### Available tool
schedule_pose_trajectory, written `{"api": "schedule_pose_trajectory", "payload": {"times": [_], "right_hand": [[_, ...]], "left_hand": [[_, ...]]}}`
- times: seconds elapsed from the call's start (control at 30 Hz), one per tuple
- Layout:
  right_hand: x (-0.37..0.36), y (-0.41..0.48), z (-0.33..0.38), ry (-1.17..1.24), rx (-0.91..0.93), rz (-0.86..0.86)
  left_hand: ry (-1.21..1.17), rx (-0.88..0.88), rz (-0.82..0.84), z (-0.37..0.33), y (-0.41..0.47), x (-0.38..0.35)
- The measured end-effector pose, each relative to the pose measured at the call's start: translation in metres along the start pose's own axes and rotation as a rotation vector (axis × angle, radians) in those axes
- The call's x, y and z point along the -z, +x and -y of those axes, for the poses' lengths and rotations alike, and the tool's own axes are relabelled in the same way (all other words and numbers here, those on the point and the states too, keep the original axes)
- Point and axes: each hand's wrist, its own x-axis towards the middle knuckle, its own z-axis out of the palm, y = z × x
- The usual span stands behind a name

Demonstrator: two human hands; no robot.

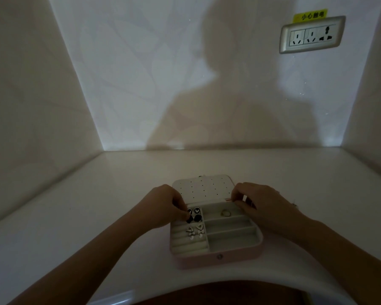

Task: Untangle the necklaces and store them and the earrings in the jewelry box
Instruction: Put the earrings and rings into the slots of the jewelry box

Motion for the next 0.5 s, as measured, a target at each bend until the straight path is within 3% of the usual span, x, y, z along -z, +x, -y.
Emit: {"api": "schedule_pose_trajectory", "payload": {"times": [0.5], "right_hand": [[0.019,0.000,-0.009,0.049,-0.052,-0.019]], "left_hand": [[0.074,-0.145,0.032,-0.009,0.004,0.012]]}}
